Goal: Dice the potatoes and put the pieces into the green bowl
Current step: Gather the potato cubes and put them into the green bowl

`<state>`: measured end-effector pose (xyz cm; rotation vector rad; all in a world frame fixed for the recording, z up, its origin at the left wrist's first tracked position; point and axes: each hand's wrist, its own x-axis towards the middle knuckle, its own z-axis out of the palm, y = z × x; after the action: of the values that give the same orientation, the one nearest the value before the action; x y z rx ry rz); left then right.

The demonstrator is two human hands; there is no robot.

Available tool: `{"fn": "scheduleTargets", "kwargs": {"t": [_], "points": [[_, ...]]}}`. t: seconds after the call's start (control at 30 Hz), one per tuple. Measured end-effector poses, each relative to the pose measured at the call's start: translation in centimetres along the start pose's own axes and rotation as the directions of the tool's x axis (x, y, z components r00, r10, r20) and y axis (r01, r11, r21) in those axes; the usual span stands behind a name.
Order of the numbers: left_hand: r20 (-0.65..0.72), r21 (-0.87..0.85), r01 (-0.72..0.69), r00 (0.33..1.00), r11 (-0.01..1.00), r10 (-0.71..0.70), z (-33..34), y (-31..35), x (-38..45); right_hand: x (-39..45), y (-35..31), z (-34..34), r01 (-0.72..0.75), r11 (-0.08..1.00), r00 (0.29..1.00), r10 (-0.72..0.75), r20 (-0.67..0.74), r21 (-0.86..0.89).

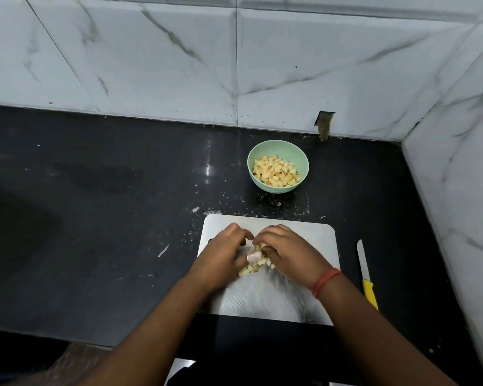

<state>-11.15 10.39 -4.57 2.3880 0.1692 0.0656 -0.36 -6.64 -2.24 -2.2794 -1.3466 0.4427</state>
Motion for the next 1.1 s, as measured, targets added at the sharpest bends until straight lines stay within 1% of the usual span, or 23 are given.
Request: {"fn": "scheduleTargets", "kwargs": {"t": [0.07, 0.1, 0.13, 0.2, 0.27, 0.37, 0.5, 0.67, 0.8, 0.83, 0.87, 0.93, 1.0, 1.03, 1.1], "points": [[0.036, 0.139, -0.096, 0.995, 0.986, 0.092, 0.4, -0.8, -0.5, -0.9, 0.1, 0.0, -0.065, 0.996, 0.996, 0.061, -0.066, -0.065], [0.052, 0.218, -0.125, 0.992, 0.968, 0.116, 0.4, -1.3, -0.6, -1.2, 0.1, 0.1, -0.121, 0.986, 0.992, 0.114, -0.061, -0.115], [0.068, 0.287, -0.138, 0.99, 0.948, 0.124, 0.4, -1.7, -0.9, -1.5, 0.0, 0.1, -0.176, 0.972, 0.984, 0.172, -0.036, -0.154], [0.103, 0.37, -0.15, 0.987, 0.917, 0.12, 0.4, -2.2, -1.2, -1.7, -0.4, 0.4, -0.245, 0.953, 0.967, 0.253, 0.025, -0.18], [0.13, 0.408, -0.157, 0.985, 0.899, 0.113, 0.4, -2.5, -1.3, -1.6, -1.0, 0.8, -0.257, 0.949, 0.961, 0.27, 0.054, -0.184], [0.126, 0.404, -0.16, 0.985, 0.901, 0.119, 0.7, -2.2, -1.1, -1.0, -1.7, 1.6, -0.213, 0.952, 0.972, 0.229, 0.053, -0.218], [0.094, 0.391, -0.172, 0.985, 0.904, 0.147, 1.2, -2.1, -1.0, -0.4, -1.9, 2.3, -0.126, 0.967, 0.992, 0.129, -0.003, -0.221], [0.087, 0.409, -0.164, 0.986, 0.898, 0.141, 1.4, -2.0, -0.8, -0.5, -1.5, 2.6, -0.057, 0.954, 0.998, 0.047, -0.04, -0.294], [0.147, 0.443, -0.156, 0.984, 0.883, 0.1, 1.2, -2.0, -0.7, -0.4, -1.1, 2.5, -0.019, 0.951, 0.997, -0.004, -0.073, -0.308], [0.158, 0.449, -0.156, 0.983, 0.88, 0.094, 1.1, -2.0, -0.8, -0.5, -0.9, 2.3, -0.048, 0.966, 0.996, 0.027, -0.088, -0.253], [0.163, 0.452, -0.156, 0.982, 0.878, 0.091, 1.0, -2.0, -0.8, -0.4, -0.9, 2.0, -0.111, 0.982, 0.989, 0.094, -0.115, -0.153], [0.164, 0.436, -0.149, 0.983, 0.888, 0.084, 0.7, -2.0, -1.0, -0.5, -0.8, 1.4, -0.252, 0.962, 0.951, 0.266, -0.158, 0.108], [0.146, 0.399, -0.144, 0.985, 0.906, 0.092, 0.5, -2.0, -1.0, -0.8, -0.9, 0.8, -0.356, 0.882, 0.899, 0.414, -0.145, 0.31], [0.14, 0.385, -0.152, 0.985, 0.91, 0.105, 0.5, -2.0, -1.0, -1.0, -0.8, 0.7, -0.397, 0.824, 0.872, 0.475, -0.113, 0.403], [0.128, 0.36, -0.172, 0.983, 0.917, 0.134, 0.4, -1.9, -0.9, -1.5, -0.8, 0.2, -0.435, 0.692, 0.83, 0.556, -0.041, 0.576]]}}
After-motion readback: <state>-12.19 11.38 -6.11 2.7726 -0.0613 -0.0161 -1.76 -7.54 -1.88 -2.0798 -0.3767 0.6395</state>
